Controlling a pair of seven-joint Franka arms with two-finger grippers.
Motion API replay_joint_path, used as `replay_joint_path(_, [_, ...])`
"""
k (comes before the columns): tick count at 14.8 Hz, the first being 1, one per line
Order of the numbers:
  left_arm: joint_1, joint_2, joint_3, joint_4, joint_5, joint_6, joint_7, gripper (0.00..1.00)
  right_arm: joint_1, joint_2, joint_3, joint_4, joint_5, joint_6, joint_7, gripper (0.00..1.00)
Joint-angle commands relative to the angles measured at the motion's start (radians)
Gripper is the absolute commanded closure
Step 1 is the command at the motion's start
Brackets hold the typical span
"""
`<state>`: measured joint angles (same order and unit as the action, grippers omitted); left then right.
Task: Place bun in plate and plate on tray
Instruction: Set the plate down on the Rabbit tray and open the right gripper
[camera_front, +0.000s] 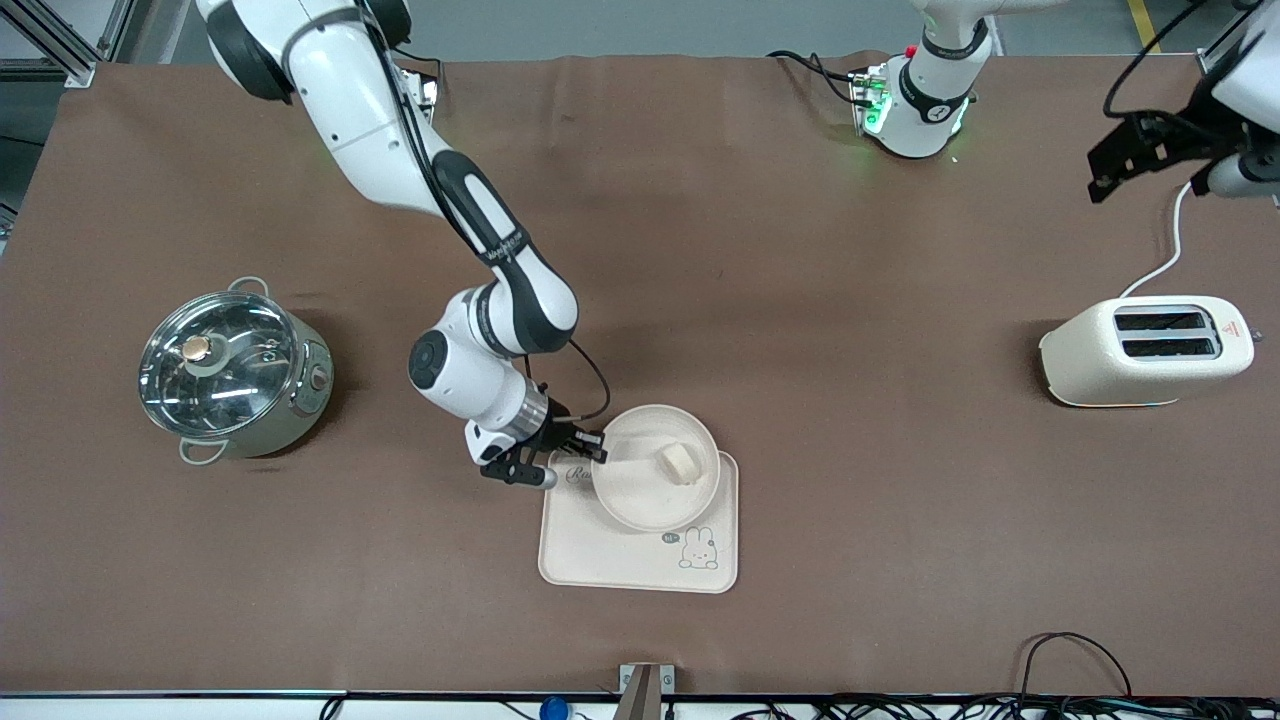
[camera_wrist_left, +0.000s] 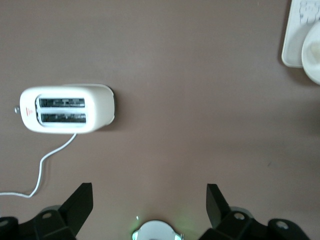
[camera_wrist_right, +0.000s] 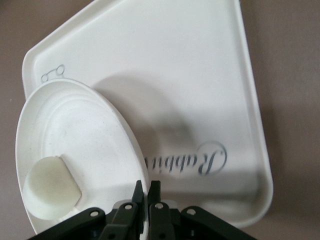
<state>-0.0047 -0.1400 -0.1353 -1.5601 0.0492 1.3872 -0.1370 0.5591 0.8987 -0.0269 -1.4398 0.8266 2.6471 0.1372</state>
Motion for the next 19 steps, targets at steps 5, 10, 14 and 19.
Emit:
replay_joint_path(5, [-0.014, -0.092, 0.020, -0.100, -0.061, 0.015, 0.016, 0.00, -0.079, 0.103, 0.005, 0.164, 0.017, -0.044, 0.007, 1.00])
replay_joint_path(10, [-0.018, -0.046, 0.019, -0.060, -0.058, 0.013, 0.037, 0.00, -0.088, 0.098, 0.012, 0.164, 0.028, -0.042, 0.016, 0.22])
replay_joint_path(14, [-0.021, -0.027, 0.016, -0.023, -0.057, 0.013, 0.036, 0.00, -0.084, 0.014, 0.012, 0.105, 0.023, -0.087, 0.030, 0.00])
replay_joint_path(19, [-0.017, -0.016, 0.014, -0.015, -0.055, 0.013, 0.034, 0.00, -0.088, -0.145, -0.039, -0.014, 0.008, -0.165, 0.025, 0.00])
